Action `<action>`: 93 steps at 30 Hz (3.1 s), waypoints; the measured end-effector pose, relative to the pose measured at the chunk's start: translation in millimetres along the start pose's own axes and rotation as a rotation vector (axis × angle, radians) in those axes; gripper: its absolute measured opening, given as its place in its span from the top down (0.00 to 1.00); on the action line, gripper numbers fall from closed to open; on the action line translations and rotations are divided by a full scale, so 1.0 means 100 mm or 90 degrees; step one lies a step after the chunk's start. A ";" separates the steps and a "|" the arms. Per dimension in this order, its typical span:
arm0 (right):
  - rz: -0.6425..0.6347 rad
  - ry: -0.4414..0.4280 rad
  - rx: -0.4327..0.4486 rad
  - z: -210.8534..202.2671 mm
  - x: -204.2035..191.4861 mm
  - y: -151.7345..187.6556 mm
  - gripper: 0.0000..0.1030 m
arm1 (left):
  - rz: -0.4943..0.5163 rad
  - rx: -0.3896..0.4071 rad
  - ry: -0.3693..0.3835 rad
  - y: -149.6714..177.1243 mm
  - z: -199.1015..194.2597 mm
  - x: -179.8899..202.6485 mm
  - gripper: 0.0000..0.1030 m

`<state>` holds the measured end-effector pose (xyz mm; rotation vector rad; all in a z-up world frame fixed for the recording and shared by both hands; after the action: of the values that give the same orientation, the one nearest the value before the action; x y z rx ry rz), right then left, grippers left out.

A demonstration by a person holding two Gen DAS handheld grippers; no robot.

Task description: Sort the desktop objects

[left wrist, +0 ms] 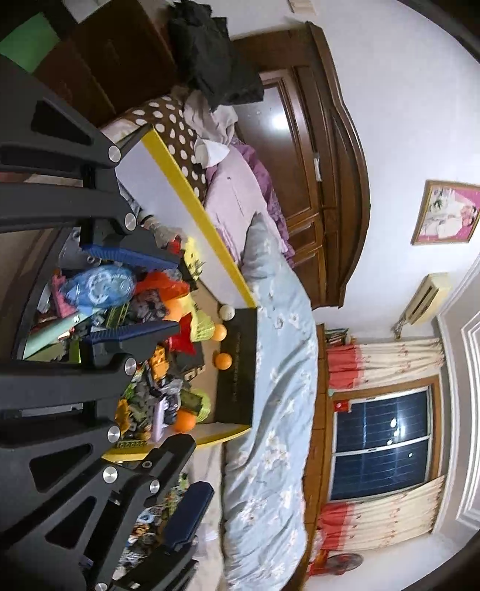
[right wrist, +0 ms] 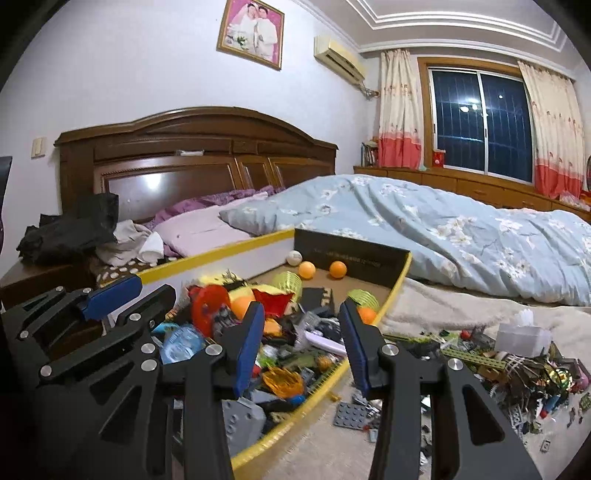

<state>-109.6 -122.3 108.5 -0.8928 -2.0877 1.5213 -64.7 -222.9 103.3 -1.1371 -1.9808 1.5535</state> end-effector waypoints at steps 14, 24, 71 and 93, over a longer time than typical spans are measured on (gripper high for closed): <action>0.078 0.177 -0.016 -0.78 1.22 0.29 0.59 | 0.037 0.007 0.192 -0.05 -0.39 1.43 0.71; 0.120 0.216 -0.054 -0.95 1.71 0.65 0.59 | 0.077 -0.035 0.235 0.20 -0.47 2.06 0.71; 0.021 0.063 -0.211 -0.76 1.51 1.30 0.81 | 0.188 -0.071 0.472 0.99 -0.79 2.05 0.90; 0.178 -0.011 -0.220 -1.02 1.55 1.82 0.33 | 0.242 -0.146 0.493 1.52 -0.90 1.99 0.67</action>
<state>-106.3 92.6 -36.9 -1.3481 -2.3607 1.3135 -65.7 -1.8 -45.3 -1.9290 -1.4732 0.8106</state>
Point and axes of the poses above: each gripper's, at about its wrist camera, not at the fingertips, and z roughly the way its jaws point, x to its right, y to its underside, the point moved 9 cm from there along z, roughly the way its jaws point, and after that the axes turned 12 degrees about -y, right-handed, at the moved point
